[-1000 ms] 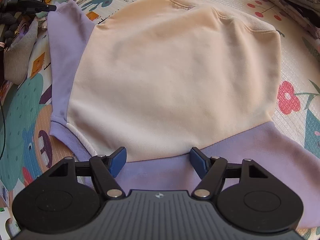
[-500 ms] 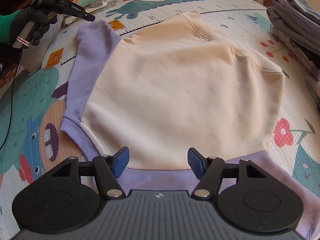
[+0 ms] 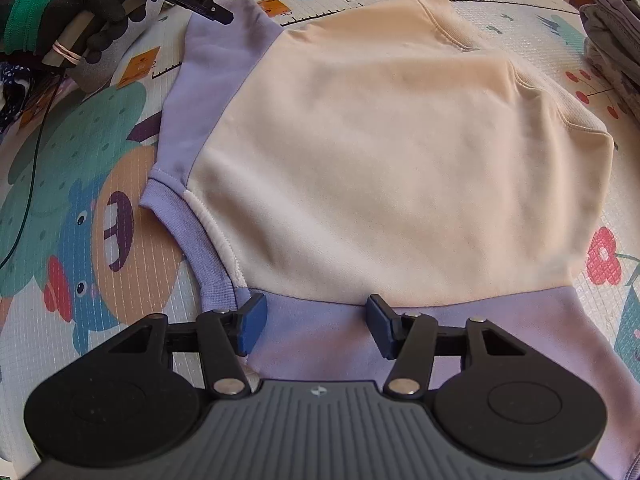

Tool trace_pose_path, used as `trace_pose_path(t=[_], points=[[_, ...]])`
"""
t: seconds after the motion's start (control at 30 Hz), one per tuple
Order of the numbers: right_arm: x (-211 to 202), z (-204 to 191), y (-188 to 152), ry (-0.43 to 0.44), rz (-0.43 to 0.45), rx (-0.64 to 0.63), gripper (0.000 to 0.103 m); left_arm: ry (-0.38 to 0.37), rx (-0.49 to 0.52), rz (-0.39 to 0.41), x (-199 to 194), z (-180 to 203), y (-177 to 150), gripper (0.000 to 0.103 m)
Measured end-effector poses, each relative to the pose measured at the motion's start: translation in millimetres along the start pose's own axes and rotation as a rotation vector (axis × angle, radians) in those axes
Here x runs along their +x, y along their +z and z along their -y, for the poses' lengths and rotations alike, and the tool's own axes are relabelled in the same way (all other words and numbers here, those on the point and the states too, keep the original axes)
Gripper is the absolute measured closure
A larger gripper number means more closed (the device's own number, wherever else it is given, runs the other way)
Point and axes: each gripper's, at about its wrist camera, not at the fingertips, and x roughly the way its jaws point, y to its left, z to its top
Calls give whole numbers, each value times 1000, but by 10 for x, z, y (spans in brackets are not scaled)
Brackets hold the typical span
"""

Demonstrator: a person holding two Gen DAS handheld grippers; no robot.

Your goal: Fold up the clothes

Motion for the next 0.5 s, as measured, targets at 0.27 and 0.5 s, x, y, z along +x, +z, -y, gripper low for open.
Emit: trace_pose_path(t=[0.27,0.5], points=[[-28,11,-50,18,-1,9,46,76,-70,89,-74,-67,322,68],[-134,230,155,-14,122,81,51,-183,14,107,56,696,551,68]])
